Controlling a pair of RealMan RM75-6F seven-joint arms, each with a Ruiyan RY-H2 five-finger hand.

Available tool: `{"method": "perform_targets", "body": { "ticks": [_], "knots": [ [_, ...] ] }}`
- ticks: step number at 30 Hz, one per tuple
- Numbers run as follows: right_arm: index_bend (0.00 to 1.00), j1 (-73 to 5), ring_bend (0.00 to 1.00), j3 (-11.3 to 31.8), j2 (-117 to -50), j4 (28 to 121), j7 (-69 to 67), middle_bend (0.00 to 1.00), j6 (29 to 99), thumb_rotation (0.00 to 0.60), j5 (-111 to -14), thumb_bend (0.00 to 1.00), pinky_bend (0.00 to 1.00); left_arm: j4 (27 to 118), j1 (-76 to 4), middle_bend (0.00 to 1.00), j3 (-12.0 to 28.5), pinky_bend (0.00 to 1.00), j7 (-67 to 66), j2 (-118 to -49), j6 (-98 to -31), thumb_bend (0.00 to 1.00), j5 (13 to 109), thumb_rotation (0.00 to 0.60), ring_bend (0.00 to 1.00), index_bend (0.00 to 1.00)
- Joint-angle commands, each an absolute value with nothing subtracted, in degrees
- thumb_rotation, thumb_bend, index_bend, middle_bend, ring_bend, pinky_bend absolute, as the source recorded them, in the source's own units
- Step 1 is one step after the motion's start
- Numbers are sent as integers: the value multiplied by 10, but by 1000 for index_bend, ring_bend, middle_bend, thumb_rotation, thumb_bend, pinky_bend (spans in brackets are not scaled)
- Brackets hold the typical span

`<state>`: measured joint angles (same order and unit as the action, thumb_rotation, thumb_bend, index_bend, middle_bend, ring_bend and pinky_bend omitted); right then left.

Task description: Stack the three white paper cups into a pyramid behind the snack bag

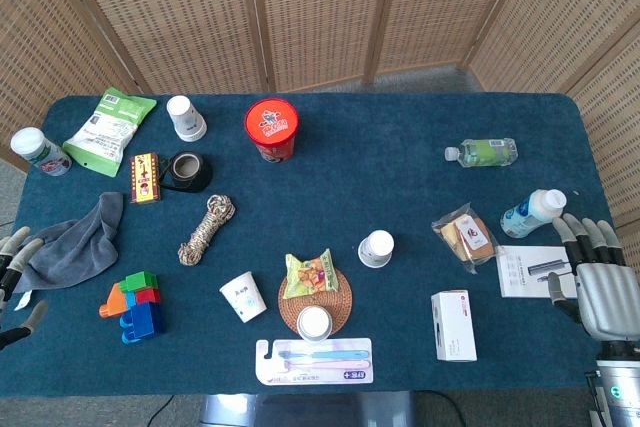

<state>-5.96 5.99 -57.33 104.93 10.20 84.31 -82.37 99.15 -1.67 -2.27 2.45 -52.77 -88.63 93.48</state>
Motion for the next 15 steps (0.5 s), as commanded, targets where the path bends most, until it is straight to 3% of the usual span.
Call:
{"method": "perform_targets", "body": {
  "ticks": [1, 15],
  "knots": [
    [0, -59, 0, 60, -573, 1050, 103, 0, 844, 600, -824, 531, 0, 992, -19, 0, -24, 0, 25, -527, -880, 417, 934, 600, 0, 0],
    [0, -46, 0, 56, -566, 1054, 89, 0, 865, 600, -834, 531, 0, 1014, -52, 0, -46, 0, 12, -481, -824, 417, 982, 600, 0, 0]
  ]
}}
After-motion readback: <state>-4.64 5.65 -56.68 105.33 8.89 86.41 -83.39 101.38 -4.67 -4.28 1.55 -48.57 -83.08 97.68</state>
